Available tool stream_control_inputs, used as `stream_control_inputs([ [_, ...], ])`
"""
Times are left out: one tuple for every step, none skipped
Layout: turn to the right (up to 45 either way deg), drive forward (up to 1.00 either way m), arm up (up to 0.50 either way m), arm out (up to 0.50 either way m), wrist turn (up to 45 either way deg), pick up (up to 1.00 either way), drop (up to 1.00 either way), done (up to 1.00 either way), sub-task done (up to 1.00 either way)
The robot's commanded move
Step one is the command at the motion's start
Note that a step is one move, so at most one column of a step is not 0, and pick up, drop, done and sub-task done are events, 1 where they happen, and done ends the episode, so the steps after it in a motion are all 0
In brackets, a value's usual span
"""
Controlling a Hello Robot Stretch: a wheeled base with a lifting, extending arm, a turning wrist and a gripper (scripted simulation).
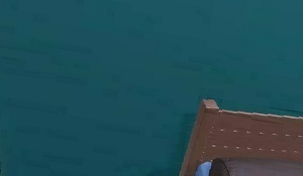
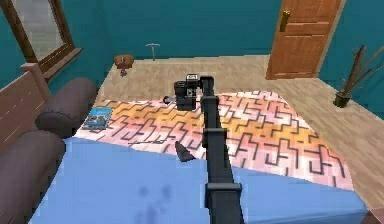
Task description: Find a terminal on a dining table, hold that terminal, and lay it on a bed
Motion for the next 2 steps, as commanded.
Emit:
stream_control_inputs([
  [0.0,0.00,0.00,-0.08,0.0,0.00,0.00,0.00,0.00],
  [0.0,0.00,0.00,0.00,0.0,0.00,0.00,1.00,0.00],
])
